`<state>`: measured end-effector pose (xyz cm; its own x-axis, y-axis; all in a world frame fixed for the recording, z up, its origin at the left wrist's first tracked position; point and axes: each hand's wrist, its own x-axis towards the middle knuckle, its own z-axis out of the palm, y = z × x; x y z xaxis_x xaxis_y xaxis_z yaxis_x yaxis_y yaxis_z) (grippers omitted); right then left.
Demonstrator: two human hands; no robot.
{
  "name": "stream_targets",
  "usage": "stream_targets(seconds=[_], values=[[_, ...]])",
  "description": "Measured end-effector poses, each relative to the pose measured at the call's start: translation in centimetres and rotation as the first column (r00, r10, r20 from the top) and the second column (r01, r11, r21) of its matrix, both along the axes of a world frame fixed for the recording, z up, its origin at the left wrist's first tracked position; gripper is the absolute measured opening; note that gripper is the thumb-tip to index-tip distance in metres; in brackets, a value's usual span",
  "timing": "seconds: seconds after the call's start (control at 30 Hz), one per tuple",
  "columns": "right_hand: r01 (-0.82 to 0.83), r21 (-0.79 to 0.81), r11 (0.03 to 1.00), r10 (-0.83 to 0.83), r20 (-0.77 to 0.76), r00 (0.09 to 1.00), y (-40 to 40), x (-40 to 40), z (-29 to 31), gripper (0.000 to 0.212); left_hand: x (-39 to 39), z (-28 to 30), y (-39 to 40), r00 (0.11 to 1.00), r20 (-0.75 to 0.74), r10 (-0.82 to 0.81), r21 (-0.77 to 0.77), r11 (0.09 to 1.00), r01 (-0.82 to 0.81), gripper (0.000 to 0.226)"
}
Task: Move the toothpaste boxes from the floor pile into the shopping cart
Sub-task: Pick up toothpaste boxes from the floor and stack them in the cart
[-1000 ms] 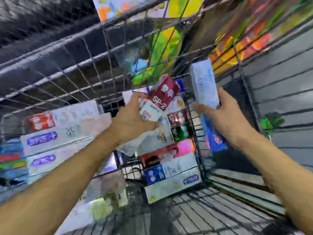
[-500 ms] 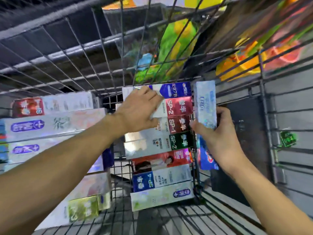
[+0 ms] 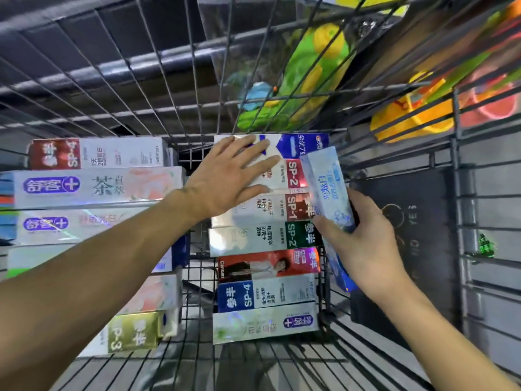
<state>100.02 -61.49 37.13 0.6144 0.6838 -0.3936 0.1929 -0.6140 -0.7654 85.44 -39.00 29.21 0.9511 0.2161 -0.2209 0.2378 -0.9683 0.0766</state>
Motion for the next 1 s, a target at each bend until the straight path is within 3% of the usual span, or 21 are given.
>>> stream_targets(seconds=[0.13, 0.23, 0.33, 0.47, 0.53, 0.57, 0.77, 1.0], values=[[-0.123, -0.006, 0.992, 0.123, 0.032, 0.992, 1.1, -1.2, 0.3, 0.039, -2.9, 2.6, 0.4, 0.995, 0.054, 0.085, -0.055, 0.995, -0.082, 0.065], [-0.331, -0.126, 0.935, 0.349, 0.171, 0.921, 2.5, -2.1, -0.7, 0.047, -7.0, 4.7, 0.7, 0.989, 0.073, 0.130, -0.029, 0.991, -0.128, 0.070], [-0.530, -0.223, 0.818, 0.575, 0.303, 0.760, 4.0, -3.1, -1.7, 0.061, -11.3, 6.0, 0.3, 0.975, 0.055, 0.216, -0.013, 0.976, -0.216, 0.071], [-0.673, -0.409, 0.616, 0.780, 0.433, 0.451, 6.0, -3.9, -3.7, 0.064, -15.3, 5.9, -0.4, 0.936, -0.007, 0.351, 0.004, 0.936, -0.351, 0.075], [-0.651, -0.488, 0.582, 0.798, 0.499, 0.339, 7.0, -4.0, -4.4, 0.066, -16.4, 5.4, -0.6, 0.911, -0.012, 0.412, 0.007, 0.911, -0.412, 0.076], [-0.632, -0.475, 0.612, 0.762, 0.570, 0.309, 7.2, -3.9, -4.7, 0.066, -16.7, 5.1, -0.6, 0.901, -0.015, 0.433, 0.009, 0.901, -0.433, 0.075], [-0.572, -0.355, 0.739, 0.616, 0.699, 0.362, 6.6, -3.5, -6.9, 0.065, -18.1, 3.3, -1.2, 0.864, -0.054, 0.500, 0.044, 0.866, -0.498, 0.074], [-0.543, -0.346, 0.765, 0.606, 0.672, 0.425, 6.6, -3.2, -6.7, 0.041, -18.1, 3.1, -1.5, 0.847, -0.070, 0.527, 0.064, 0.850, -0.523, 0.074]])
